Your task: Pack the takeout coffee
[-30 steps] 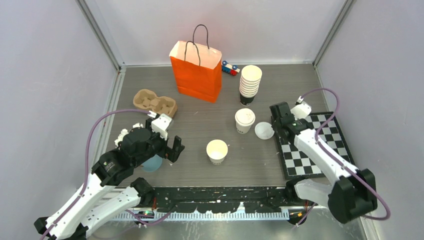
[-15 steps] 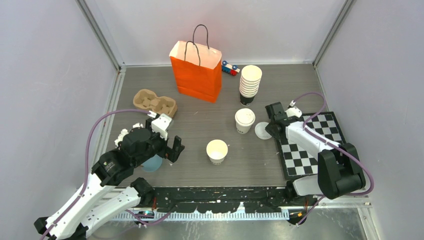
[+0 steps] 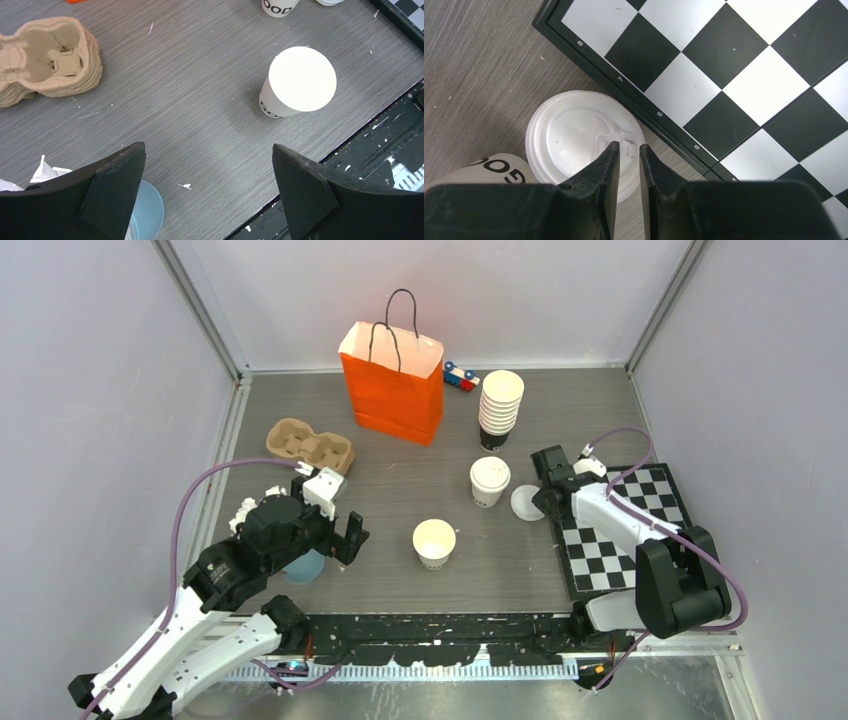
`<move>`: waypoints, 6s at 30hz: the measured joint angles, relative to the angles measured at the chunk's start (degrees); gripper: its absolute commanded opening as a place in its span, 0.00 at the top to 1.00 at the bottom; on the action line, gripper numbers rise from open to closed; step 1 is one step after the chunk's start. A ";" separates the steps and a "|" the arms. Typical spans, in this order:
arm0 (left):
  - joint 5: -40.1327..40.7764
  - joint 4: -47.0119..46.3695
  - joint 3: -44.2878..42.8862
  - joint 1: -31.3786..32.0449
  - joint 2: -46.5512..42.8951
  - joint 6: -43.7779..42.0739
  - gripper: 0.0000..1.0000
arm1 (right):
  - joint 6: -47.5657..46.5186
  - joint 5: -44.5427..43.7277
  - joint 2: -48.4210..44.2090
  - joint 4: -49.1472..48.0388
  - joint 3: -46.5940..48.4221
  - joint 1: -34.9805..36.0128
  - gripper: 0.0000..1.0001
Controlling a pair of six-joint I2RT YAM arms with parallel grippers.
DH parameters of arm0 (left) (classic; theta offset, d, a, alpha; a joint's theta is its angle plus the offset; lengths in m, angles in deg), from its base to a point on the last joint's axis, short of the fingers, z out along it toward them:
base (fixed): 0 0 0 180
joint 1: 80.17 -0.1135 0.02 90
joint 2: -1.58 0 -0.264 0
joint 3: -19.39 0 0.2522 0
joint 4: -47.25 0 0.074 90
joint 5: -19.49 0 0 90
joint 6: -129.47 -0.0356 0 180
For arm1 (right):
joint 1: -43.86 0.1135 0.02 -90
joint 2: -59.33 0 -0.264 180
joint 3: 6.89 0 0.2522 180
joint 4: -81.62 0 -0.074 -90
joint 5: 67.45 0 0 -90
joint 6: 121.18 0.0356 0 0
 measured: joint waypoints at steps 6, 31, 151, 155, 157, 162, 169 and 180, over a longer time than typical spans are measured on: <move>0.00 0.00 0.02 0.00 0.00 -0.02 0.00 | 0.92 -0.55 0.00 1.73 0.00 0.00 0.73; 0.02 0.02 0.02 0.00 0.13 0.00 0.00 | 1.01 -0.87 -2.14 4.66 1.31 0.00 0.74; 0.31 -32.87 -15.56 17.29 56.78 30.56 0.40 | -12.50 19.28 -37.31 -6.08 -21.18 0.00 1.00; 1.01 -35.71 -15.56 17.79 61.26 32.15 0.42 | -12.48 19.52 -38.51 -5.73 -21.42 0.00 1.00; 1.42 -37.24 -15.61 17.92 62.71 33.22 0.44 | -12.48 19.65 -38.56 -5.55 -21.51 0.00 1.00; 2.95 -40.85 -15.65 18.01 64.67 36.02 0.46 | -12.48 19.78 -38.60 -5.51 -21.51 0.00 1.00; 6.01 -42.05 -15.89 18.01 66.05 39.52 0.46 | -12.48 19.91 -38.62 -5.53 -21.73 0.00 1.00; 5.84 -44.63 -15.87 19.47 66.53 38.58 0.45 | -13.88 17.16 -31.06 -1.86 -18.43 0.00 0.76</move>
